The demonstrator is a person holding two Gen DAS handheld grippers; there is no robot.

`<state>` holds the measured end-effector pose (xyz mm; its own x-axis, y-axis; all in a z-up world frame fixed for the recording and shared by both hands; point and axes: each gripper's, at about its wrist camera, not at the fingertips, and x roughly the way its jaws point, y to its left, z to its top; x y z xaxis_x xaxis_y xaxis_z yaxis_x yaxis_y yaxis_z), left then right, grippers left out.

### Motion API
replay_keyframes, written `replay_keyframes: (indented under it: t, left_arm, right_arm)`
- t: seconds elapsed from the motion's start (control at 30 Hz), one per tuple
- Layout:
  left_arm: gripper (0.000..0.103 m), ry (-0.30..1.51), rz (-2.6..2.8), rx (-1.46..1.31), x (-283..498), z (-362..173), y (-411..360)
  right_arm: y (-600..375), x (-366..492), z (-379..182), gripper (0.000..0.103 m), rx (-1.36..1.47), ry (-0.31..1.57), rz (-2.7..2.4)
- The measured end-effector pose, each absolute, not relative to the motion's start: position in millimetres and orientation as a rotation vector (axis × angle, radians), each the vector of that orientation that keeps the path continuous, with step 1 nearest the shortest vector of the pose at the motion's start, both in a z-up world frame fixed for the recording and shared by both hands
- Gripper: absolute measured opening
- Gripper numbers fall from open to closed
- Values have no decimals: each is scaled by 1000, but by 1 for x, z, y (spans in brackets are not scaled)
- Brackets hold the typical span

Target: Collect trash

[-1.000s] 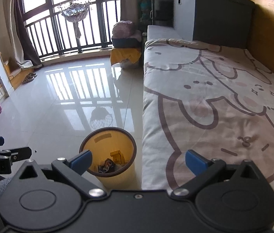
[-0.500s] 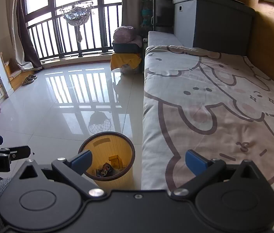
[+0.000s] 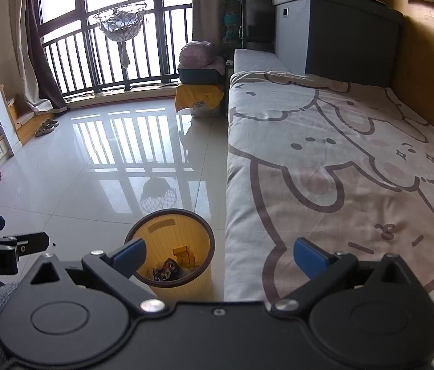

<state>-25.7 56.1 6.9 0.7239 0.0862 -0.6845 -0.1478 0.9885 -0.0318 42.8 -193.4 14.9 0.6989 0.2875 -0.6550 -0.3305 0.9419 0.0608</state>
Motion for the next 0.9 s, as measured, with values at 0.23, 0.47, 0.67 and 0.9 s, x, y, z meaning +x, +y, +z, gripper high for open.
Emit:
replay_keyframes:
  t: [0.23, 0.47, 0.67, 0.9]
  left_arm:
    - [103, 750, 132, -83, -26, 7, 57]
    - [103, 749, 133, -81, -27, 7, 57]
    - [103, 749, 134, -81, -26, 7, 56]
    - [103, 749, 134, -79, -27, 7, 56]
  right_arm:
    - [-193, 43, 15, 103, -61, 719, 344]
    - [-193, 43, 15, 103, -61, 719, 344]
    - [-193, 42, 15, 103, -61, 719, 344]
    - [-193, 42, 15, 103, -62, 719, 344]
